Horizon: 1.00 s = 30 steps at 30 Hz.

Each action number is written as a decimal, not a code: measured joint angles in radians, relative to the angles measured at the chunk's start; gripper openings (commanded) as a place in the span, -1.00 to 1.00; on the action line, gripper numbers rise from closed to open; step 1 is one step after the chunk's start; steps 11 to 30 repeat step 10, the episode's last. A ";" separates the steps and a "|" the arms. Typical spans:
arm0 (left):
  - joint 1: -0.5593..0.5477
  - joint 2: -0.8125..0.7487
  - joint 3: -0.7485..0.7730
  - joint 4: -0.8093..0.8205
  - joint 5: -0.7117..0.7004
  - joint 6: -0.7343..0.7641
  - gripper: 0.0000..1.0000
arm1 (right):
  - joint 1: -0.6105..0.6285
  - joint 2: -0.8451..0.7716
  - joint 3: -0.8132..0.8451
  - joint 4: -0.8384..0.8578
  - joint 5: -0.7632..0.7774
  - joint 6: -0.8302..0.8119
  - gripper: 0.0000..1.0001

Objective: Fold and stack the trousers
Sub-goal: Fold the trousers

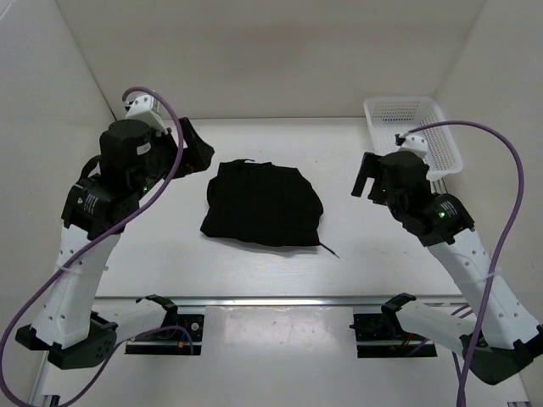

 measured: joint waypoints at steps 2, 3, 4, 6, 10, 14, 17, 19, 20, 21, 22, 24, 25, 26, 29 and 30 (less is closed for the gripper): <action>0.000 -0.026 -0.018 -0.005 -0.019 -0.007 0.99 | -0.020 -0.024 -0.019 -0.027 0.033 0.003 1.00; 0.000 -0.034 -0.027 -0.005 -0.026 -0.008 0.99 | -0.026 -0.034 -0.027 -0.042 0.048 0.005 1.00; 0.000 -0.040 -0.037 -0.008 -0.034 -0.011 0.99 | -0.029 -0.042 -0.034 -0.053 0.059 0.011 1.00; 0.000 -0.047 -0.053 -0.011 -0.044 -0.018 0.99 | -0.032 -0.059 -0.047 -0.076 0.080 0.025 1.00; 0.000 -0.045 -0.065 -0.016 -0.051 -0.024 0.99 | -0.032 -0.089 -0.053 -0.114 0.120 0.056 1.00; 0.000 -0.045 -0.065 -0.016 -0.051 -0.024 0.99 | -0.032 -0.089 -0.053 -0.114 0.120 0.056 1.00; 0.000 -0.045 -0.065 -0.016 -0.051 -0.024 0.99 | -0.032 -0.089 -0.053 -0.114 0.120 0.056 1.00; 0.000 -0.045 -0.065 -0.016 -0.051 -0.024 0.99 | -0.032 -0.089 -0.053 -0.114 0.120 0.056 1.00; 0.000 -0.045 -0.065 -0.016 -0.051 -0.024 0.99 | -0.032 -0.089 -0.053 -0.114 0.120 0.056 1.00; 0.000 -0.045 -0.065 -0.016 -0.051 -0.024 0.99 | -0.032 -0.089 -0.053 -0.114 0.120 0.056 1.00; 0.000 -0.045 -0.065 -0.016 -0.051 -0.024 0.99 | -0.032 -0.089 -0.053 -0.114 0.120 0.056 1.00; 0.000 -0.045 -0.065 -0.016 -0.051 -0.024 0.99 | -0.032 -0.089 -0.053 -0.114 0.120 0.056 1.00; 0.000 -0.045 -0.065 -0.016 -0.051 -0.024 0.99 | -0.032 -0.089 -0.053 -0.114 0.120 0.056 1.00; 0.000 -0.045 -0.065 -0.016 -0.051 -0.024 0.99 | -0.032 -0.089 -0.053 -0.114 0.120 0.056 1.00; 0.000 -0.045 -0.065 -0.016 -0.051 -0.024 0.99 | -0.032 -0.089 -0.053 -0.114 0.120 0.056 1.00; 0.000 -0.045 -0.065 -0.016 -0.051 -0.024 0.99 | -0.032 -0.089 -0.053 -0.114 0.120 0.056 1.00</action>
